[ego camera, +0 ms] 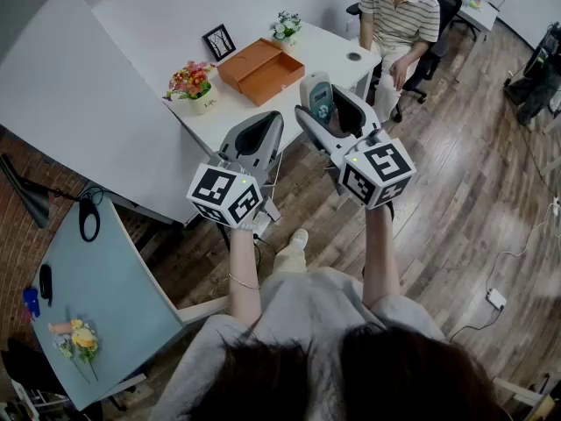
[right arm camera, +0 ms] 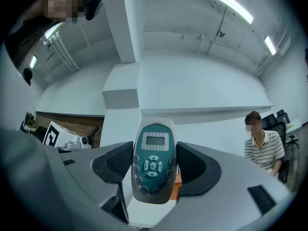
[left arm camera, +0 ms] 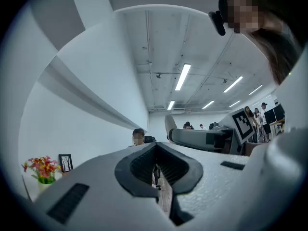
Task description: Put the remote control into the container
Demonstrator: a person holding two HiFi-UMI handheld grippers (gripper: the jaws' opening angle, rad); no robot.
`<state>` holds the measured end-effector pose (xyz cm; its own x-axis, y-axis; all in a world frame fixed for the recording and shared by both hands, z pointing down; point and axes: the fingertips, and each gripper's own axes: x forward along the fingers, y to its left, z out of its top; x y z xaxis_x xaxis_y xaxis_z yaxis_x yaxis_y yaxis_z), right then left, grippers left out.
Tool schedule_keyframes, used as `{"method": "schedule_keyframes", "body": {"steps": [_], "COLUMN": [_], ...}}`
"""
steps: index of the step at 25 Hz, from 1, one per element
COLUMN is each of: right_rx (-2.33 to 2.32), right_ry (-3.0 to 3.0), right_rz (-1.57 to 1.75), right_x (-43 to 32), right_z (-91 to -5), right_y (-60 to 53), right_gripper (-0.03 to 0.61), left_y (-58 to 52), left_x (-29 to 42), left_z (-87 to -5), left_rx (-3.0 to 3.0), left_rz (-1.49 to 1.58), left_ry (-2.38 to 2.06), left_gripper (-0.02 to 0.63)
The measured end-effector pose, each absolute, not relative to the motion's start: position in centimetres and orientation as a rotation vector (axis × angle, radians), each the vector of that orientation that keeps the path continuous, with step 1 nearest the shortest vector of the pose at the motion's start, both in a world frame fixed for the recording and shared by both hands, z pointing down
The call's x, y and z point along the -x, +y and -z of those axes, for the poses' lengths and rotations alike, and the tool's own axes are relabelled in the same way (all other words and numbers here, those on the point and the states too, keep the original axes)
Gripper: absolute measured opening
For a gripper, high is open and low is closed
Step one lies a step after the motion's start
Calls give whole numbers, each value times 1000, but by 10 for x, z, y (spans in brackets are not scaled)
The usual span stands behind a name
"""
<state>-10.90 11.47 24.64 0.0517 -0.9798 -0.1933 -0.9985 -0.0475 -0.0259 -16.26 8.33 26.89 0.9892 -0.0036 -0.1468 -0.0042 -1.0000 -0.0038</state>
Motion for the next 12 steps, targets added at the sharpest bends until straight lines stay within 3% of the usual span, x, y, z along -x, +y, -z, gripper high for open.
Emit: {"method": "schedule_keyframes", "body": {"steps": [12], "right_rx": [2154], "right_ry": [2082], "right_rz": [-165], "right_x": [98], "right_z": [-256], "right_y": [123], "right_gripper": [284], "left_y": [98], "left_x": [148], "left_z": [-273], "left_rx": [3109], "left_rz": [-190], "left_ry": [10], "left_gripper": [3]}}
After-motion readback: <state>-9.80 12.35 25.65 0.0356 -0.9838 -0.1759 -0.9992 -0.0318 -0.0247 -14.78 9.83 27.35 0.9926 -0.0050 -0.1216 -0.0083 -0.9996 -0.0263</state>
